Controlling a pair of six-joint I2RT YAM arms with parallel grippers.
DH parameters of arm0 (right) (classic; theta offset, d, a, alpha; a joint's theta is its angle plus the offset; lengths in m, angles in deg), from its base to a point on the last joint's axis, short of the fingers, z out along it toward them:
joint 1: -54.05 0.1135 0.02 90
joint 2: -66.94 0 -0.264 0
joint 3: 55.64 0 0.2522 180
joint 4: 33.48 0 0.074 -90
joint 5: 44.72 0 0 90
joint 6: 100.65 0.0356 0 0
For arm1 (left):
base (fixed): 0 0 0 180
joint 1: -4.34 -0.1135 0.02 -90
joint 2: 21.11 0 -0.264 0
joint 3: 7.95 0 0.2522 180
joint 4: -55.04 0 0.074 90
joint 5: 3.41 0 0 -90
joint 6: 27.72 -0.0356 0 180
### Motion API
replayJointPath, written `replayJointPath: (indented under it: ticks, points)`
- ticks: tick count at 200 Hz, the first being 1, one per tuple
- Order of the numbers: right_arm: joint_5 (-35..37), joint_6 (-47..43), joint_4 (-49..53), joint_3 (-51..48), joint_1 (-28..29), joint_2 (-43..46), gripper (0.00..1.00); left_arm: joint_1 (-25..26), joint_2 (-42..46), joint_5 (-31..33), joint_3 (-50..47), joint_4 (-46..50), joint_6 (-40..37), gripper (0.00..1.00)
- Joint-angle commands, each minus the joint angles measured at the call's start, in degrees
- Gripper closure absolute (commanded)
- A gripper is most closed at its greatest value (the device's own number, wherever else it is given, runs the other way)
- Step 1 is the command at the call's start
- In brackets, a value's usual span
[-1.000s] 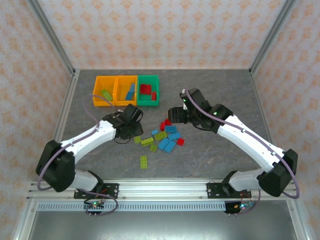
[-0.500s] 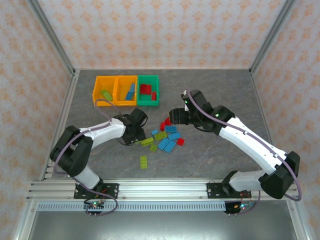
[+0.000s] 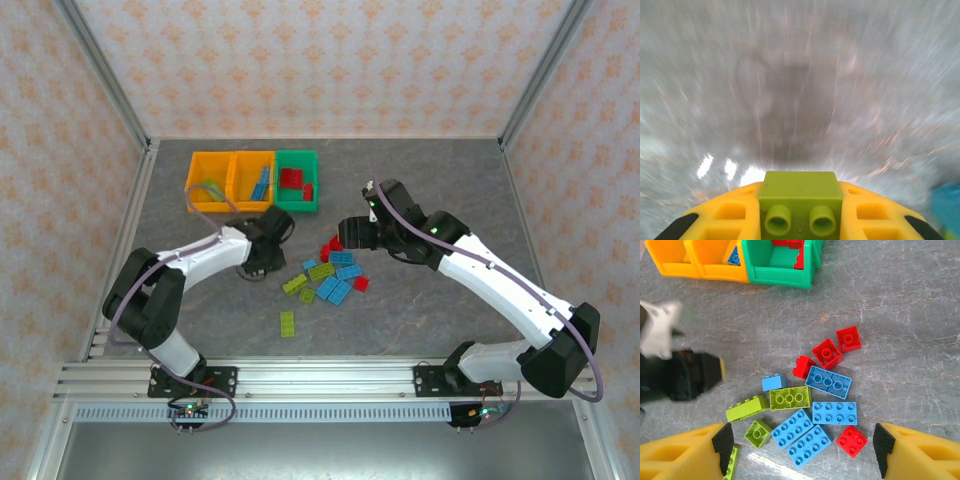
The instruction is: Sort the legos into containers by color
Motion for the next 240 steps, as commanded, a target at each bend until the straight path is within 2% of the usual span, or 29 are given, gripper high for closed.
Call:
replayJointPath:
  ticks: [1, 21, 53, 74, 97, 122, 139, 146, 174, 197, 217, 240]
  points:
    - [0.3, 0.7, 1.0, 0.2, 0.2, 1.4, 0.24, -7.5, 2.9, 11.9, 9.2, 1.6, -6.5, 0.77]
    - [0.1, 1.1, 0.4, -0.3, 0.2, 1.8, 0.24, -16.1, -1.8, 12.0, 16.4, -2.0, -9.0, 0.8]
    - [0.2, 1.5, 0.8, -0.6, 0.2, 2.8, 0.24, -25.6, -13.7, 5.6, 30.2, -5.6, -11.2, 0.82]
    - [1.0, 1.9, 1.3, -1.4, 0.2, 3.9, 0.24, -29.3, -22.8, 1.5, 40.4, -3.8, -11.7, 0.8]
    - [1.4, 2.6, 1.3, -2.3, 0.2, 5.0, 0.24, -31.6, -31.0, -1.1, 52.3, 2.2, -12.8, 0.75]
    - [1.6, 3.3, 1.4, -2.7, 0.2, 5.1, 0.24, -32.3, -33.9, -1.8, 56.6, 4.3, -13.1, 0.67]
    - [1.6, 3.6, 1.4, -2.9, 0.2, 5.1, 0.24, -32.4, -32.7, -2.2, 55.9, 4.3, -13.1, 0.53]
    - [1.6, 3.7, 1.3, -2.9, 0.2, 5.1, 0.24, -32.4, -31.8, -2.6, 55.2, 4.5, -13.1, 0.5]
    - [2.0, 3.4, 0.1, -3.5, 0.2, 4.2, 0.24, -32.1, -25.4, -5.8, 48.4, 3.2, -11.1, 0.49]
    - [3.7, 2.6, -0.6, -4.0, 0.2, 1.0, 0.23, -30.5, -16.6, -9.0, 39.7, 1.3, -10.1, 0.5]
    - [5.6, 2.1, -1.3, -4.1, 0.2, -3.1, 0.23, -26.4, -5.8, -9.2, 31.3, 0.4, -11.3, 0.5]
    - [6.4, 1.1, -3.0, -4.1, 0.1, -8.1, 0.23, -16.9, 6.4, -4.5, 24.1, 1.9, -17.8, 0.5]
